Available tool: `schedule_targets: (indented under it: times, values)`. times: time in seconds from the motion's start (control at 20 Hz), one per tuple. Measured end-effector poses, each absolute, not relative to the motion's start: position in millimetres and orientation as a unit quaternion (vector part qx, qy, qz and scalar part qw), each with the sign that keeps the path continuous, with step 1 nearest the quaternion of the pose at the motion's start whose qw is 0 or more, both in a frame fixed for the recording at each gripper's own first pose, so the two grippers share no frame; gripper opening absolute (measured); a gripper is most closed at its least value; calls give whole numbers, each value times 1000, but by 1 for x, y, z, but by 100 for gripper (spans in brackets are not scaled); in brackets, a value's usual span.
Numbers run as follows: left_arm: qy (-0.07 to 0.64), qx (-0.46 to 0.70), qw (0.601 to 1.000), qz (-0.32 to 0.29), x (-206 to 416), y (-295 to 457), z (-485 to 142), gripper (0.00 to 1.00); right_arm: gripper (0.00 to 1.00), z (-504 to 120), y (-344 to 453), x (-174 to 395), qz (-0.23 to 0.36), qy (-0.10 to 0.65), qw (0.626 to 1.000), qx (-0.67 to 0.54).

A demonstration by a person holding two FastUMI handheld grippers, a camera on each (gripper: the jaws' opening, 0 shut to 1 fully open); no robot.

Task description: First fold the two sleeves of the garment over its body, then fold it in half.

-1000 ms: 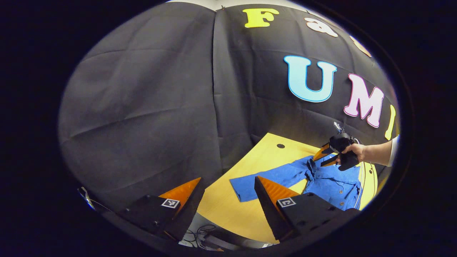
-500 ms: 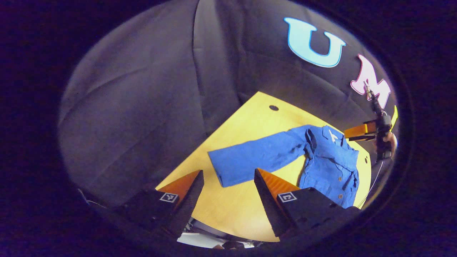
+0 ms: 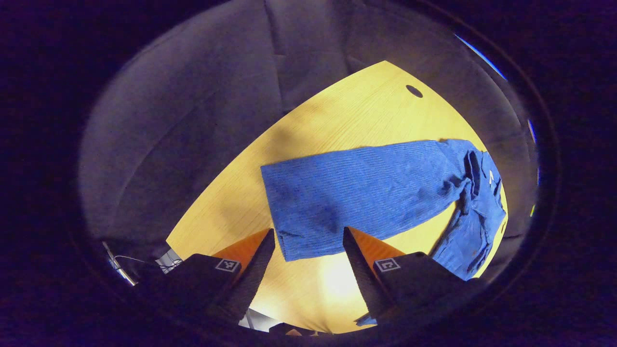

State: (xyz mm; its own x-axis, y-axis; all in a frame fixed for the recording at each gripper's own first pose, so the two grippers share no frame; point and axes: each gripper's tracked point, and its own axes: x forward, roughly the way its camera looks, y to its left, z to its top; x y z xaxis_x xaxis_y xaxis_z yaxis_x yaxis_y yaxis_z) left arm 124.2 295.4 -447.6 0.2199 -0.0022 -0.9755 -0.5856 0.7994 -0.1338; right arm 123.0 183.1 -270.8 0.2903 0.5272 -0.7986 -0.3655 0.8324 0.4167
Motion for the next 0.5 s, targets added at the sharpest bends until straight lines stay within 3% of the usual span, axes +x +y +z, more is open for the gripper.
schedule_targets:
  times: [0.35,0.5]
  values:
    - [642,-195,717,191,125,298,-454,85,99,-292,124,87,209,550,801,107]
    - [658,-207,701,183,128,298,-448,75,98,-291,127,81,204,551,798,130]
